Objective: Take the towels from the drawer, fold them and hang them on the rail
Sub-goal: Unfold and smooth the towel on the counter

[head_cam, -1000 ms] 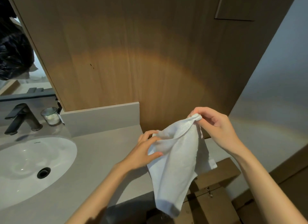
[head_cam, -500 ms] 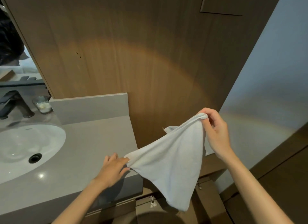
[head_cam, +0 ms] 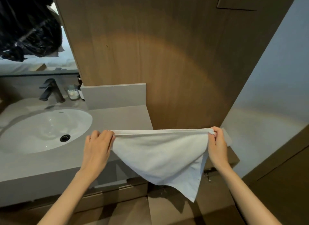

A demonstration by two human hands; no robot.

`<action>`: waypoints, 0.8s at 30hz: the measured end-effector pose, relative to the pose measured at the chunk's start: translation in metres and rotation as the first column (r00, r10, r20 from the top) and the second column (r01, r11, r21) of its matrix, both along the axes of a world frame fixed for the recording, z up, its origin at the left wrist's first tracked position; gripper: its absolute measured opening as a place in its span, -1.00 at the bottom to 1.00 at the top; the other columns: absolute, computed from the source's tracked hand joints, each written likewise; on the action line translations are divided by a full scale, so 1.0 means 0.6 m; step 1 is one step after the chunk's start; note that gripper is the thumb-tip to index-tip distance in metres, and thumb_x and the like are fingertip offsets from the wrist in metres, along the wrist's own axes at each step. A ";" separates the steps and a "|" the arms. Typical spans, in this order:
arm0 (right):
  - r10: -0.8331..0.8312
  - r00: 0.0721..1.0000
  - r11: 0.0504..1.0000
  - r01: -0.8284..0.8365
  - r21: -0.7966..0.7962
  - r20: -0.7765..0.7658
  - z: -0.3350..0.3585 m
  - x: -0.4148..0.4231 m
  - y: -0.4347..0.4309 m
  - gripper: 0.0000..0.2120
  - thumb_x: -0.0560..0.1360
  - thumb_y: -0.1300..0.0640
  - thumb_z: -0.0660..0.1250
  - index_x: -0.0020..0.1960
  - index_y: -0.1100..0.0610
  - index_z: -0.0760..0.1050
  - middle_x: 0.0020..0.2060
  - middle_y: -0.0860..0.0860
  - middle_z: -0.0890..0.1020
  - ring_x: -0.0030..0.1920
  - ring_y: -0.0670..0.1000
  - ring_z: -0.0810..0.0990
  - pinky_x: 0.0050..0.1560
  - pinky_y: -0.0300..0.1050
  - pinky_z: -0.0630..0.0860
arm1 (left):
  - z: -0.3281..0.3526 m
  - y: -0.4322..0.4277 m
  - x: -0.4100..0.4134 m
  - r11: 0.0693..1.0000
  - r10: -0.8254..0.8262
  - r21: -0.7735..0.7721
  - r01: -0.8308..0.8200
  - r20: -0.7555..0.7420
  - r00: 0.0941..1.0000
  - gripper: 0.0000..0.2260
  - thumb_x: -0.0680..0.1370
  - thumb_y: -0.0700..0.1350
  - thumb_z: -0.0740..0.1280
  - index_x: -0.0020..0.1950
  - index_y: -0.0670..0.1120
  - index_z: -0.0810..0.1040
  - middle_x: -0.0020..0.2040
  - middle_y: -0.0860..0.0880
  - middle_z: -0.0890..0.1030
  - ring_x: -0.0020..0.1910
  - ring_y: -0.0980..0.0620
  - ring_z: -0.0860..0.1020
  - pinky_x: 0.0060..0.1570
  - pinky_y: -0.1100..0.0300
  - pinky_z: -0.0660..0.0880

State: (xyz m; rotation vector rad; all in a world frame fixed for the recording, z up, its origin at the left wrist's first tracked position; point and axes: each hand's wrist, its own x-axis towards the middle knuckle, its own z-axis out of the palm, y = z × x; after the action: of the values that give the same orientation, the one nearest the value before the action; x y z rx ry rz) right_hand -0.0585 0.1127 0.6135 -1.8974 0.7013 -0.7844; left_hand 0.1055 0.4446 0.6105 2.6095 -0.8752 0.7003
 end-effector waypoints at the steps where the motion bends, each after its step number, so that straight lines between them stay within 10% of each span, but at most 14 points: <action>1: 0.005 1.000 1.000 -0.005 0.015 0.007 0.003 -0.005 0.022 -0.82 0.67 0.19 0.06 0.22 0.15 0.35 -0.10 -0.10 0.48 -0.10 -0.14 0.48 -0.23 -0.43 0.39 | 0.005 0.021 -0.012 1.000 0.017 -0.027 -0.016 0.043 0.999 -0.95 0.57 -0.23 0.27 -0.06 -0.08 0.46 -0.21 -0.04 0.47 -0.25 -0.04 0.27 -0.24 0.07 0.25; 6: -0.145 0.969 0.968 0.181 -0.175 0.200 0.009 -0.030 0.116 -0.84 0.65 0.22 0.07 0.16 0.10 0.38 0.04 -0.04 0.40 -0.05 -0.21 0.40 -0.02 -0.36 0.35 | 0.016 0.120 -0.052 0.961 0.165 -0.261 -0.092 0.276 0.947 -0.78 0.48 -0.28 0.21 0.12 -0.20 0.45 0.01 -0.16 0.47 -0.14 -0.20 0.36 -0.14 0.01 0.23; 11: 0.124 0.912 0.955 -0.217 -0.204 -0.391 -0.099 -0.029 0.182 -0.83 0.66 0.01 0.05 0.16 -0.10 0.38 -0.04 -0.09 0.58 -0.01 0.00 0.59 -0.03 0.03 0.58 | -0.058 0.197 -0.071 0.952 0.193 0.247 -0.179 -0.033 0.981 -0.59 0.13 -0.48 0.49 -0.12 -0.21 0.49 -0.21 -0.16 0.49 -0.31 -0.16 0.39 -0.38 0.07 0.28; 24: 0.176 0.977 0.984 -0.178 -0.006 -0.120 -0.039 0.143 0.230 -0.83 0.66 0.10 0.11 0.15 0.07 0.46 -0.15 -0.03 0.63 -0.25 -0.13 0.67 -0.17 -0.05 0.65 | -0.003 0.252 0.092 0.935 0.304 0.207 -0.287 -0.054 0.951 -0.70 0.30 -0.40 0.47 -0.05 -0.24 0.48 -0.13 -0.20 0.51 -0.26 -0.19 0.41 -0.44 0.06 0.28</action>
State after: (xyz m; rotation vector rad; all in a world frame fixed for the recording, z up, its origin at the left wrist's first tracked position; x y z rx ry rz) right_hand 0.0273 0.2504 0.5898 -2.0034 0.5899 -0.5701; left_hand 0.1606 0.5958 0.6085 2.9633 -0.5550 0.5946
